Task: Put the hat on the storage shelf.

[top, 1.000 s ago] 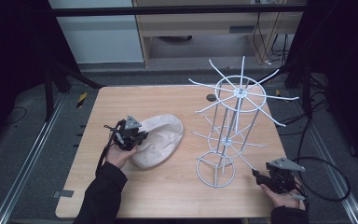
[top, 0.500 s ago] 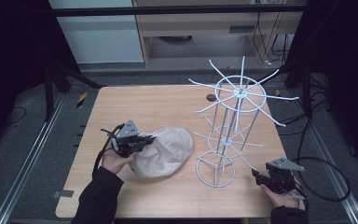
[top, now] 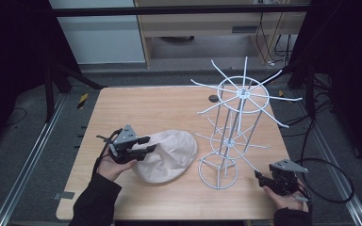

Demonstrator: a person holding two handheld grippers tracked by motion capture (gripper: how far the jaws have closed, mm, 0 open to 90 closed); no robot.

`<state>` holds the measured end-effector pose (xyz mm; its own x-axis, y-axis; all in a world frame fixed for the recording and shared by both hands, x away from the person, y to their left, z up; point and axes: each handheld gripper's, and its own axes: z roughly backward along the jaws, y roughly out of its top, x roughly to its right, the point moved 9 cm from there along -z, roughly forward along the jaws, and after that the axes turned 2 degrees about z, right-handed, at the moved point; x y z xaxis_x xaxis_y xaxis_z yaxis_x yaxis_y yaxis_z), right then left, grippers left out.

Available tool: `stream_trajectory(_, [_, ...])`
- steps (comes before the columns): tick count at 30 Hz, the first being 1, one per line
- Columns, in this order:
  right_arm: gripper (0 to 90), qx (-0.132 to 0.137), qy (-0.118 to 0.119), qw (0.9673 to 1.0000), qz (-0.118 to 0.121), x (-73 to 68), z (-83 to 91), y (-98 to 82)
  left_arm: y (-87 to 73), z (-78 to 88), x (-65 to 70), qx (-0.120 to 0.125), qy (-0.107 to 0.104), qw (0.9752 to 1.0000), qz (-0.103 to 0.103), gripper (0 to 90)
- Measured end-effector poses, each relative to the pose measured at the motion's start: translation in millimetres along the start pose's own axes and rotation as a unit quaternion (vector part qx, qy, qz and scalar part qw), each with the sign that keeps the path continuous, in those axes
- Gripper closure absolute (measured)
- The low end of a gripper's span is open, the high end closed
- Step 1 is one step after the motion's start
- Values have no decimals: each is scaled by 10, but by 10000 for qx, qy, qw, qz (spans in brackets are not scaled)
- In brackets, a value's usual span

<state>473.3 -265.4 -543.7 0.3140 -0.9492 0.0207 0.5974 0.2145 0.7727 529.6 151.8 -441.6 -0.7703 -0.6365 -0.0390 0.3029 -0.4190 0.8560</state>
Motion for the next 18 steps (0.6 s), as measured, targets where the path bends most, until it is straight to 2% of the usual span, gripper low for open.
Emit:
stream_trajectory(1, [379, -7, 12, 10000, -13, -1, 4, -1, 8, 144, 37, 86, 123, 9998, 119, 604])
stream_trajectory(2, [379, -1, 1, 10000, 14, 4, 0, -1, -2, 205, 69, 105, 140, 9997, 158, 627])
stream_trajectory(4, [380, -6, 5, 10000, 16, 2, -1, -2, -14, 254, 109, 156, 161, 9995, 238, 699])
stream_trajectory(6, [389, -8, 11, 10000, 30, -4, 1, 1, -103, 320, 256, 152, 208, 9987, 433, 795])
stream_trajectory(8, [403, -4, 20, 10000, 27, -7, 5, 3, -200, 286, 370, 71, 150, 9985, 517, 871])
stream_trajectory(9, [411, -2, 29, 10000, 25, -10, 7, 4, -200, 286, 370, 71, 150, 9985, 517, 894])
stream_trajectory(10, [417, -6, 33, 10000, 7, -14, 8, 3, -317, 204, 460, -84, 205, 9984, 525, 895])
stream_trajectory(11, [427, -17, 53, 10000, -13, -23, 13, 2, -317, 204, 460, -84, 205, 9984, 525, 898])
stream_trajectory(12, [435, -6, 47, 10000, 11, -20, 12, 3, -430, 100, 523, -228, 283, 9981, 495, 899])
stream_trajectory(13, [435, -6, 47, 10000, 11, -20, 12, 3, -430, 100, 523, -228, 283, 9981, 495, 899])
stream_trajectory(14, [439, 6, 59, 10000, 44, -18, 13, 7, -502, 29, 552, -313, 315, 9975, 547, 899])
stream_trajectory(15, [445, 23, 57, 10000, 52, -18, 16, 12, -608, -63, 594, -499, 339, 9968, 525, 899])
stream_trajectory(16, [445, 23, 57, 10000, 52, -18, 16, 12, -608, -63, 594, -499, 339, 9968, 525, 899])
stream_trajectory(18, [448, 34, 60, 10000, 60, -19, 16, 16, -700, -148, 610, -693, 384, 9955, 519, 899])
